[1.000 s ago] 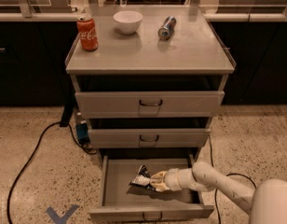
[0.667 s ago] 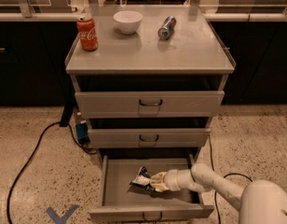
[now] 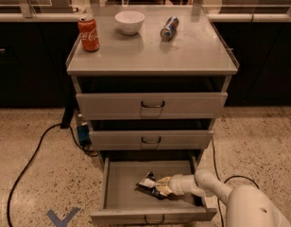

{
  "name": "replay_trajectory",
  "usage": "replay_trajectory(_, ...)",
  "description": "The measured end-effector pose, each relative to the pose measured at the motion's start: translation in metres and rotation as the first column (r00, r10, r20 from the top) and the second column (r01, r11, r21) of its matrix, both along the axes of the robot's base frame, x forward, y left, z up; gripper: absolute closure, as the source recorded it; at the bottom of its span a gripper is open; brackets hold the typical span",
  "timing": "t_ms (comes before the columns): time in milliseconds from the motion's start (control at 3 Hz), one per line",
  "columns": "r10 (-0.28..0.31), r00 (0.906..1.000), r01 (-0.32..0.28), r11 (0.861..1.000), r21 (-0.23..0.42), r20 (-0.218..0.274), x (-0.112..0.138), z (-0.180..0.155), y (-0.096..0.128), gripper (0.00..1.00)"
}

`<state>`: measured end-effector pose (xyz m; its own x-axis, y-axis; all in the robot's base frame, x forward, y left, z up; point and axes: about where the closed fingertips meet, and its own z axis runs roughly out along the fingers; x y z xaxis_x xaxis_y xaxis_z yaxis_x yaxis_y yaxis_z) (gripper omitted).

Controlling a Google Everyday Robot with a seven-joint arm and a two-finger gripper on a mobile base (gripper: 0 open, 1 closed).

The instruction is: Place blue chip bag into bottom drawer

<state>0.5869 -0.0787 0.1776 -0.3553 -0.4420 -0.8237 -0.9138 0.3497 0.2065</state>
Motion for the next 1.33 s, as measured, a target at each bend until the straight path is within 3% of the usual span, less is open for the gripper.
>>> replay_trajectory(333, -0.057, 0.9951, 0.057, 0.998, -0.012, -0.080, 0.0022, -0.0269, -0.0098, 1.00)
replay_trajectory(667, -0.066, 0.9939, 0.065, 0.998, -0.014, -0.088, 0.0034, -0.0291, -0.0116, 1.00)
replay_trajectory(1000, -0.066, 0.9939, 0.065, 0.998, -0.014, -0.088, 0.0033, -0.0291, -0.0116, 0.85)
replay_trajectory(1333, -0.066, 0.9939, 0.065, 0.998, -0.014, -0.088, 0.0033, -0.0291, -0.0116, 0.61)
